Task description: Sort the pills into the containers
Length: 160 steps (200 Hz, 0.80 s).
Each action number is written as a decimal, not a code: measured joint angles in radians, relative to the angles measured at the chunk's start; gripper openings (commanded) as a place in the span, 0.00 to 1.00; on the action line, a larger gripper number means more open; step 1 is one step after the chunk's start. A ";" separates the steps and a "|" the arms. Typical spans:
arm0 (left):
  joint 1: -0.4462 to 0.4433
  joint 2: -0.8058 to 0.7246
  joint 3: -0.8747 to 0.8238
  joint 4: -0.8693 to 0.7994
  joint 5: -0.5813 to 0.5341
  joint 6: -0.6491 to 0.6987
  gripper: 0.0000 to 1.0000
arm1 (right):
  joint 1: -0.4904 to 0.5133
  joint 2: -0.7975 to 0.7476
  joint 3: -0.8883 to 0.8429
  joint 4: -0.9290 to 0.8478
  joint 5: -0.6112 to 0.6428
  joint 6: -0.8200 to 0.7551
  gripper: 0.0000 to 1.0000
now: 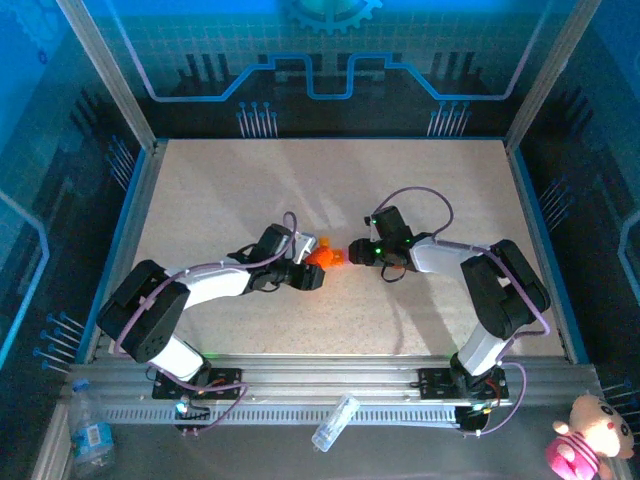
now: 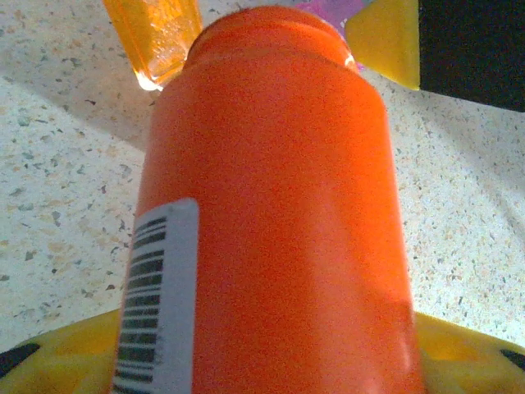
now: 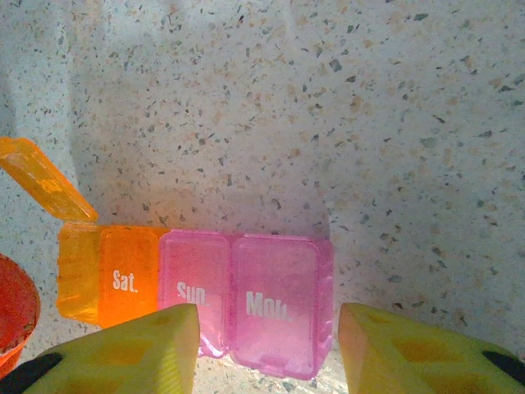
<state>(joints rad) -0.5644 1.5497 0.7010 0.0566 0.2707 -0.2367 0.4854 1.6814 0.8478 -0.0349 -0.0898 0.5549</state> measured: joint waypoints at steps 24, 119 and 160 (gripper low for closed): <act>0.006 0.000 0.023 -0.045 0.000 0.000 0.00 | 0.000 0.000 0.000 0.000 0.000 0.003 0.50; 0.019 0.049 0.120 -0.176 0.025 0.003 0.00 | 0.000 0.012 0.000 0.002 0.000 0.006 0.50; 0.019 0.069 0.145 -0.212 0.042 0.003 0.00 | 0.000 0.014 0.000 0.002 0.000 0.006 0.50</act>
<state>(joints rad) -0.5449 1.6188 0.8455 -0.1551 0.3126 -0.2340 0.4854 1.6951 0.8482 -0.0330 -0.0898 0.5613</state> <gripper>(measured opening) 0.539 0.502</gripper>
